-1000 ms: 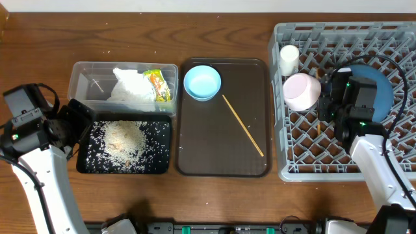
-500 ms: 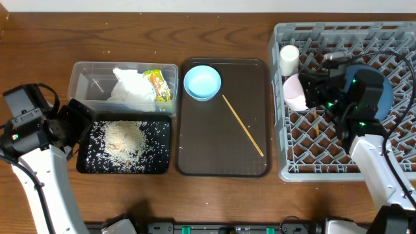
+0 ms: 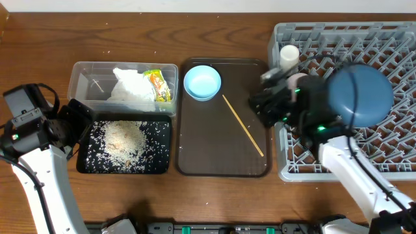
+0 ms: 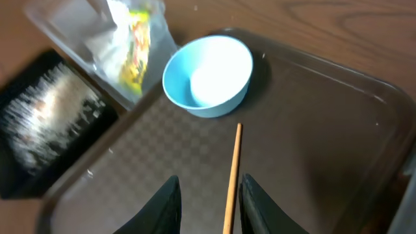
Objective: Sort waste into correct bins and load items into the dishwasher rack
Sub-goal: 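Return the right gripper to the remaining chopstick on the brown tray and grasp it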
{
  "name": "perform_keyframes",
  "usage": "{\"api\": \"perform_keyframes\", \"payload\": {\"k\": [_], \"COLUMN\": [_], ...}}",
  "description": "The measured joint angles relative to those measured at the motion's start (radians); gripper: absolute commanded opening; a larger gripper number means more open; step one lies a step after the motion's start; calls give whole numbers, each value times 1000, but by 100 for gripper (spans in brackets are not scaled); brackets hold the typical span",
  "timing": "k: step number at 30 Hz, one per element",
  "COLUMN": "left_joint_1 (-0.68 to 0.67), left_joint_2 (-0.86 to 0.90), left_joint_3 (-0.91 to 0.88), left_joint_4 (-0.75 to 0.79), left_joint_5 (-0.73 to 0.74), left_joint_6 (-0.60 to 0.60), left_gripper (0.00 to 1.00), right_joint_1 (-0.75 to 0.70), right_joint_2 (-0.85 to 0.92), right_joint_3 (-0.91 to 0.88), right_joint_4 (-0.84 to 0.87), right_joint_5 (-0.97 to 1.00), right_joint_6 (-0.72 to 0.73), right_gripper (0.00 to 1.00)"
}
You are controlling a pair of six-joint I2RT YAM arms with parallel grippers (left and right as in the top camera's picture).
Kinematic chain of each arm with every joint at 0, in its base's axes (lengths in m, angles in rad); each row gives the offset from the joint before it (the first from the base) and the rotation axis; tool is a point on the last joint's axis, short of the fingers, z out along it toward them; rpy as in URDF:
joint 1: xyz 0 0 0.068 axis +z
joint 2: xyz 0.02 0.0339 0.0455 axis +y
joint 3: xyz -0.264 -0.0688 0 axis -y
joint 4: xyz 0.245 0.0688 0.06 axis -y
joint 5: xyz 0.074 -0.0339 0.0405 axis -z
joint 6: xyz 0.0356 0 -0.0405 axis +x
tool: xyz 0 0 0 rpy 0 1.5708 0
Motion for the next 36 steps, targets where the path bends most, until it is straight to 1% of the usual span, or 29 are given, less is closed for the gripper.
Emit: {"api": "perform_keyframes", "payload": {"k": [6, 13, 20, 24, 36], "left_joint_1": [0, 0, 0, 0, 0], "left_joint_2": [0, 0, 0, 0, 0], "left_joint_3": [0, 0, 0, 0, 0], "left_joint_4": [0, 0, 0, 0, 0], "left_joint_5": [0, 0, 0, 0, 0], "left_joint_6": [0, 0, 0, 0, 0], "left_gripper": [92, 92, 92, 92, 92], "right_joint_1": [148, 200, 200, 200, 200], "right_joint_2": [29, 154, 272, 318, 337], "right_joint_3": [0, 0, 0, 0, 0], "right_joint_4": [-1, -1, 3, 15, 6], "right_joint_5": [202, 319, 353, 359, 359], "right_joint_6": [-71, -94, -95, -97, -97], "right_gripper": [28, 28, 30, 29, 27]}}
